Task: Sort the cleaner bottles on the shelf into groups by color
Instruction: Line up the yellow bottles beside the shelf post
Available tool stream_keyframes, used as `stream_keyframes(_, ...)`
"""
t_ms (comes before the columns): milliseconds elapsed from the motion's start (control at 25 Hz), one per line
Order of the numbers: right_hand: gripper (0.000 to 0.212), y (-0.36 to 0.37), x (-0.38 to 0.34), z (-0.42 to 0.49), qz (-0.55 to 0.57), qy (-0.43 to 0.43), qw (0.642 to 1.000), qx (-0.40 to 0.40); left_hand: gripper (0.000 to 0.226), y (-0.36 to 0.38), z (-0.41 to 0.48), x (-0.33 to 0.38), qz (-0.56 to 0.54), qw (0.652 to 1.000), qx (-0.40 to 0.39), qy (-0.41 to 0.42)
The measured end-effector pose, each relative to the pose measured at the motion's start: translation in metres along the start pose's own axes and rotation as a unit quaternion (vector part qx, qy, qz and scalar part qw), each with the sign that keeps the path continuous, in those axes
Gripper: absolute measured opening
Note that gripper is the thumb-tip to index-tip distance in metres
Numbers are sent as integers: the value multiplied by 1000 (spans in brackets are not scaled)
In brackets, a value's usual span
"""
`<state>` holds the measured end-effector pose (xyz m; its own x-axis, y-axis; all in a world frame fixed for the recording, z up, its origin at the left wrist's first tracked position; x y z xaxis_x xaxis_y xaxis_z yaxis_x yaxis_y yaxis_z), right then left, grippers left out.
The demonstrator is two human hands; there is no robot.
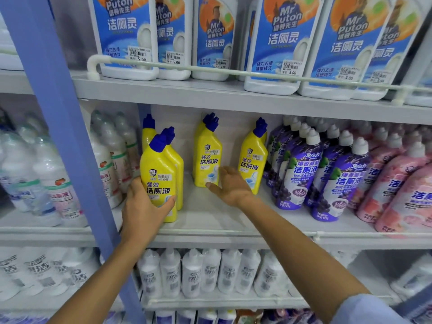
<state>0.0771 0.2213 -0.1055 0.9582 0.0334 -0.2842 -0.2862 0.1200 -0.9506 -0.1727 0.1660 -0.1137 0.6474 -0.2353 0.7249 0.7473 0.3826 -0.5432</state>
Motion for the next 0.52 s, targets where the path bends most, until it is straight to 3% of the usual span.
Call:
stream_keyframes(240,77,-25,4,-38,-70,-67,993,-69,74,9,-7,5,0,1000,-16,-11)
stream_keyframes(520,82,-45,20,-65,-93,-67,991,-68,82,27,-15,25,-8,999,-36,12)
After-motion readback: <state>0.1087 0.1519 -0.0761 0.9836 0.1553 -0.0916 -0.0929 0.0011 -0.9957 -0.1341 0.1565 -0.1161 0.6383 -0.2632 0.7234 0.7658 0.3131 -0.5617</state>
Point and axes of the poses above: each hand's wrist, its own z-axis towards the middle knuckle, its own y-axis out of the palm, x = y × z, the point moved 2 cm from there along z, towards the middle knuckle, and after that the axes turned 4 degrees about -x, right-handed, at the moved point
